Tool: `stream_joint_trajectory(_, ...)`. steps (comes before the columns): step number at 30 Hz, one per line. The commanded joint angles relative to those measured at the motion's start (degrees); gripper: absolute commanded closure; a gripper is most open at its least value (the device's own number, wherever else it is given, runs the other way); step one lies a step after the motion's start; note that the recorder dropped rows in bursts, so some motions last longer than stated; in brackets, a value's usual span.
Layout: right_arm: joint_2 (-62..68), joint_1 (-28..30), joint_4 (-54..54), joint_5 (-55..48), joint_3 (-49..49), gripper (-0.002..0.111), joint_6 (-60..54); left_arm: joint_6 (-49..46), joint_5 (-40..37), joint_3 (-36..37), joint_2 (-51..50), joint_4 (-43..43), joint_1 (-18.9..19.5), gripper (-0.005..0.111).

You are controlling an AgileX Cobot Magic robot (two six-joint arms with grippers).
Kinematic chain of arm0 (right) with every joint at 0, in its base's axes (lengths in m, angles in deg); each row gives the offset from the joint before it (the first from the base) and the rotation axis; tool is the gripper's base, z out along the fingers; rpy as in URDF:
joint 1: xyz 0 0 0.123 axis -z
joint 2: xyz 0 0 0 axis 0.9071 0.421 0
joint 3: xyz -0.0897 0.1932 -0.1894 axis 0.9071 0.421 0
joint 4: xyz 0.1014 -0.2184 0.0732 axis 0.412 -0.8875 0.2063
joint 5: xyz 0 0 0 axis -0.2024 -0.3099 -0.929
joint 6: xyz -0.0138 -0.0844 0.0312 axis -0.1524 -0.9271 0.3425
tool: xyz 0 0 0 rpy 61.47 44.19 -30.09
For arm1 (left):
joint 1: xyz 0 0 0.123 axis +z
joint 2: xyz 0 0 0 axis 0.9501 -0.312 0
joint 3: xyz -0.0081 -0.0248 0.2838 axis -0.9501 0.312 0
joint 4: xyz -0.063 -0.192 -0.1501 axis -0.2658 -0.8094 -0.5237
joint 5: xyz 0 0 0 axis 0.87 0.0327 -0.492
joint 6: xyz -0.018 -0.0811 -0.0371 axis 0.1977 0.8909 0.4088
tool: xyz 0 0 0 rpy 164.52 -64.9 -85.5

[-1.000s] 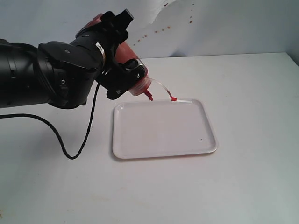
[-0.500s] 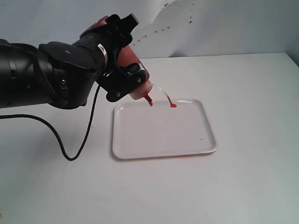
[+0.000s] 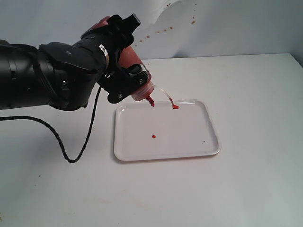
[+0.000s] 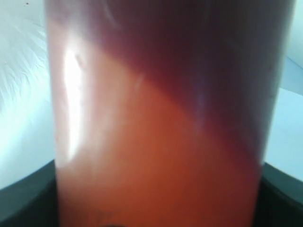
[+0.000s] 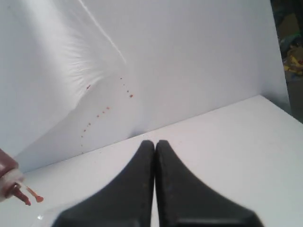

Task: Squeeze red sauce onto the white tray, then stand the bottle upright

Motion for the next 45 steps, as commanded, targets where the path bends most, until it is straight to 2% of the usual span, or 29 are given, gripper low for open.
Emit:
stream_joint_trajectory(1,3.8,0.2,-2.9,-4.3,-9.9,0.108,-1.6,1.2,-1.0,-0.8,0.7,1.3,0.0,0.107)
stream_joint_trajectory(5,16.0,0.2,-8.8,-15.4,-20.8,0.108,-2.9,1.2,-0.9,-0.8,0.7,1.3,0.0,0.107)
stream_joint_trajectory(8,25.4,0.1,-7.0,-19.5,-25.9,0.108,-5.4,1.3,0.5,-0.8,0.7,1.3,0.0,0.107)
stream_joint_trajectory(10,32.1,0.1,-3.5,-20.3,-28.9,0.108,-11.6,1.3,1.0,-0.8,0.7,1.3,0.0,0.107)
stream_joint_trajectory(13,41.3,0.1,7.0,-22.5,-34.0,0.108,-24.0,1.3,1.8,-0.8,0.7,1.3,0.0,0.107)
stream_joint_trajectory(16,51.8,0.1,20.9,-30.2,-40.1,0.108,-39.2,1.3,1.9,-0.8,0.7,1.3,0.0,0.107)
stream_joint_trajectory(19,61.4,0.1,30.2,-36.9,-46.2,0.108,-52.6,1.3,1.9,-0.8,0.7,1.3,0.0,0.107)
stream_joint_trajectory(26,80.0,0.1,38.5,-44.8,-57.8,0.108,-68.3,1.3,1.9,-0.8,0.7,1.3,0.0,0.107)
stream_joint_trajectory(31,91.0,0.1,48.0,-59.9,-66.5,0.108,-86.7,1.3,2.5,-0.8,0.7,1.3,0.0,0.107)
stream_joint_trajectory(33,95.7,0.1,53.0,-60.8,-69.7,0.108,-92.9,1.3,3.9,-0.8,0.7,1.3,0.0,0.107)
stream_joint_trajectory(35,99.5,0.1,57.0,-60.8,-71.6,0.108,-93.7,1.1,5.5,-0.8,0.7,1.3,0.0,0.107)
stream_joint_trajectory(38,103.8,0.0,56.4,-60.8,-73.7,0.094,-93.1,-1.5,6.9,-0.8,0.7,1.3,0.0,0.107)
stream_joint_trajectory(39,105.0,0.0,56.2,-60.8,-74.0,0.085,-91.6,-2.6,6.9,-0.8,0.7,1.3,0.1,0.107)
stream_joint_trajectory(42,107.4,0.0,56.9,-60.8,-74.0,0.05,-90.1,-5.7,7.8,-0.8,0.7,1.3,0.1,0.107)
stream_joint_trajectory(43,108.2,-0.5,57.4,-60.8,-74.0,0.035,-90.1,-6.7,8.7,-0.8,0.7,1.3,0.1,0.107)
stream_joint_trajectory(45,108.8,-1.1,58.6,-60.8,-74.0,0.018,-90.1,-6.8,9.9,-0.8,0.7,1.3,0.1,0.107)
